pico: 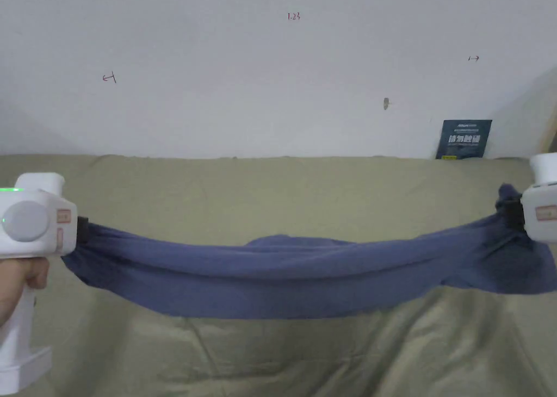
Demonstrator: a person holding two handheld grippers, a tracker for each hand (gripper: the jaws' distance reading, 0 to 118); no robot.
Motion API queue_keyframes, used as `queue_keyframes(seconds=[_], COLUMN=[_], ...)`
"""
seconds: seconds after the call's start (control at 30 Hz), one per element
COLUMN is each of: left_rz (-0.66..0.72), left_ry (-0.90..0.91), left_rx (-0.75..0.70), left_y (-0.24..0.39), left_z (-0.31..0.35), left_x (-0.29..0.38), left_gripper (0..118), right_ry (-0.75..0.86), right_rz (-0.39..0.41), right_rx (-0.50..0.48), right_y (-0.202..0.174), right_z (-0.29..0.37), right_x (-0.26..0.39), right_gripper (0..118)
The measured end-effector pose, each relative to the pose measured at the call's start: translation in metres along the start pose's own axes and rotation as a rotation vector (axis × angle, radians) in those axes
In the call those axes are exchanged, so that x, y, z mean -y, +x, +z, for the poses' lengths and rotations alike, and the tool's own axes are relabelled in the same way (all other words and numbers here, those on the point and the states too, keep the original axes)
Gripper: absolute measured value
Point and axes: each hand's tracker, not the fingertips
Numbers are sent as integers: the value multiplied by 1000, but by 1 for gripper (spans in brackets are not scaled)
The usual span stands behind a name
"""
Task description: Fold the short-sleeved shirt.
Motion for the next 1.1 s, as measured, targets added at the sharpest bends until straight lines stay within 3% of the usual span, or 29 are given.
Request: queue_keyframes(seconds=[0.3, 0.6, 0.83, 1.0, 1.03, 1.07, 1.1], left_rz=[1, 30, 40, 64, 76, 93, 91], left_ry=[-133, -198, -250, -275, -271, -256, -241], left_rx=[33, 63, 70, 81, 90, 112, 120], left_y=[-27, -60, -63, -64, -64, -65, -66], left_z=[40, 74, 77, 66, 66, 66, 67], left_x=[121, 189, 227, 241, 243, 244, 247], left_gripper=[0, 0, 0, 0, 0, 10, 41], right_ry=[-160, -202, -241, -262, -260, -242, -232], right_rz=[-132, -248, -271, -240, -239, -233, -218], right_rx=[-63, -75, -69, -47, -32, -4, 13], right_y=[11, 29, 30, 23, 22, 20, 19], right_z=[61, 116, 129, 120, 120, 121, 123], right_x=[155, 244, 276, 280, 279, 279, 279], right_gripper=[7, 7, 7, 10, 19, 59, 96])
